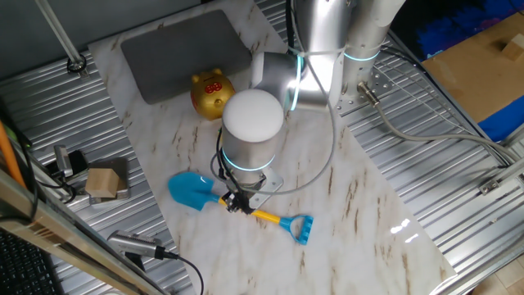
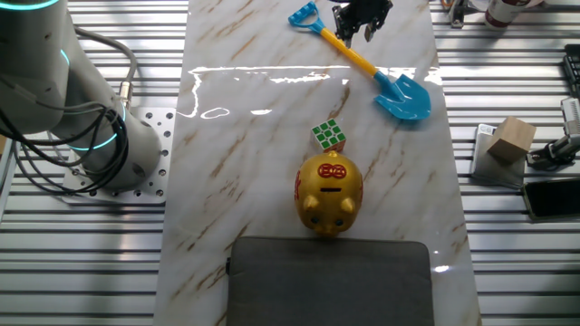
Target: Use a shovel to scoop up an object
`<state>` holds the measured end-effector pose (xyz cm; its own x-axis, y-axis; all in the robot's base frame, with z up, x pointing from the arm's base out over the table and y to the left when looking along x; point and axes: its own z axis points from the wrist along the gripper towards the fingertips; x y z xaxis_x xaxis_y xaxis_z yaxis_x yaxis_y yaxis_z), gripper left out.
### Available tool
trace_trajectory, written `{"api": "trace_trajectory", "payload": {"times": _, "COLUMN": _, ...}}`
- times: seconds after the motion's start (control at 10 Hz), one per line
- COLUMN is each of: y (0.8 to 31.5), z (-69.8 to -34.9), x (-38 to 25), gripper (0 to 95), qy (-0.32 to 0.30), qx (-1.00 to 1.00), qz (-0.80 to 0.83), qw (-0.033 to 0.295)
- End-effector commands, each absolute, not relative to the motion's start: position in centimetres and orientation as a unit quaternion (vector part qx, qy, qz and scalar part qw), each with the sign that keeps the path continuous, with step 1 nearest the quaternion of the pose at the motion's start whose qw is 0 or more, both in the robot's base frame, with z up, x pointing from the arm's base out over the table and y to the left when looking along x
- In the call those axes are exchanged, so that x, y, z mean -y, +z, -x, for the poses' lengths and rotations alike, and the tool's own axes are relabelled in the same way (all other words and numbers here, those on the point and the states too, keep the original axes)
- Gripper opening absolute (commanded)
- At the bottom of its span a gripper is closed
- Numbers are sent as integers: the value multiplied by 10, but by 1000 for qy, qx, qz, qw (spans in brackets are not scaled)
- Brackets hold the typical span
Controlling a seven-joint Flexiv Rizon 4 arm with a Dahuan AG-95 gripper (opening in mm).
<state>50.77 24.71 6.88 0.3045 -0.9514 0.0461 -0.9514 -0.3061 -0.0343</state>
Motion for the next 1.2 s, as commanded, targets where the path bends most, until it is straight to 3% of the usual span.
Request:
{"api": "trace_trajectory", "payload": {"times": 0.1, "y": 69, "z": -507, "x": -246, "gripper": 380, "qy": -27, "qx": -612, "qz": 790, "qw": 2}}
{"api": "trace_trajectory", "payload": {"times": 0.5, "y": 69, "z": -507, "x": -246, "gripper": 380, "qy": -34, "qx": -620, "qz": 784, "qw": -14}}
{"api": "trace_trajectory", "payload": {"times": 1.2, "y": 52, "z": -505, "x": -247, "gripper": 380, "qy": -15, "qx": -547, "qz": 837, "qw": 4}}
